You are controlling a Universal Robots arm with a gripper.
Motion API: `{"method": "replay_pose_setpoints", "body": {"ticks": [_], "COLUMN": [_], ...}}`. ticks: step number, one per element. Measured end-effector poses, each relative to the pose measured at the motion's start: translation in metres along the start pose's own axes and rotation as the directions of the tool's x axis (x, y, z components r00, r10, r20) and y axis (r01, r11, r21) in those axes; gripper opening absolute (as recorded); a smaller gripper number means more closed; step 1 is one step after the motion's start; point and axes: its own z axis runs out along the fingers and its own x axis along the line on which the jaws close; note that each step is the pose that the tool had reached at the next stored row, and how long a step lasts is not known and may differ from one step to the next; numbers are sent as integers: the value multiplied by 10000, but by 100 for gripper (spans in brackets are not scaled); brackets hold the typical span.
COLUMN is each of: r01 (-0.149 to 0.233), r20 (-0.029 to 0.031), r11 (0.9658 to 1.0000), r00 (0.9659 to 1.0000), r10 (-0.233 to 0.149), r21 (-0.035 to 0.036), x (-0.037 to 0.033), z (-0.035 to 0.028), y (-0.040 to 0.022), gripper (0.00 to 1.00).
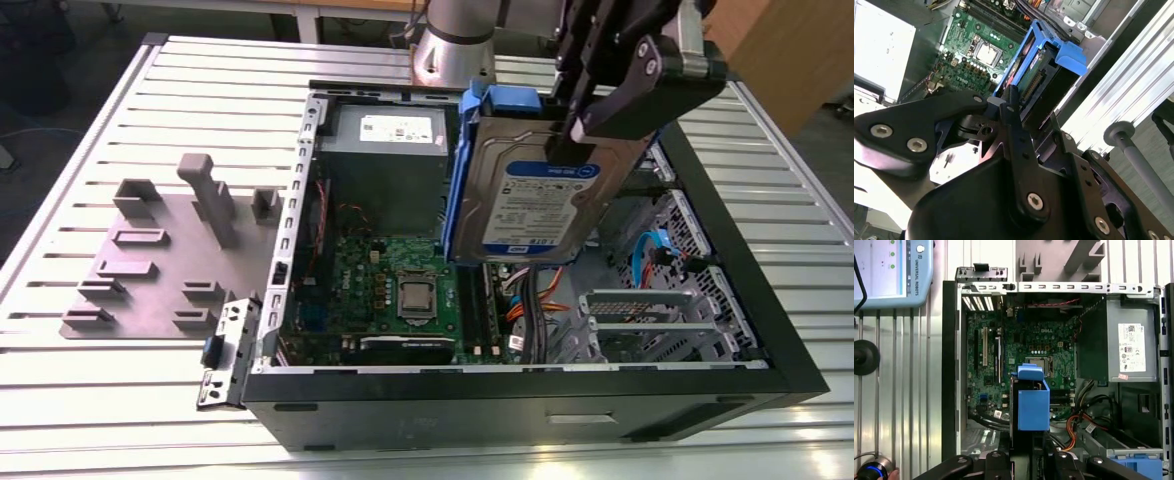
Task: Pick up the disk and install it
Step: 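Pick up the disk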
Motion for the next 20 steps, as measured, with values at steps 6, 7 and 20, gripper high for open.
{"method": "replay_pose_setpoints", "body": {"ticks": [6, 7, 20], "r01": [1, 0, 0], "r20": [-2, -3, 1], "r11": [10000, 10000, 10000], "r00": [10000, 10000, 10000], "r10": [-1, 0, 0], "r21": [-13, -14, -14], "x": [-6, -6, -4], "z": [1, 1, 2], "y": [-170, -190, -212], "gripper": [35, 35, 35]}}
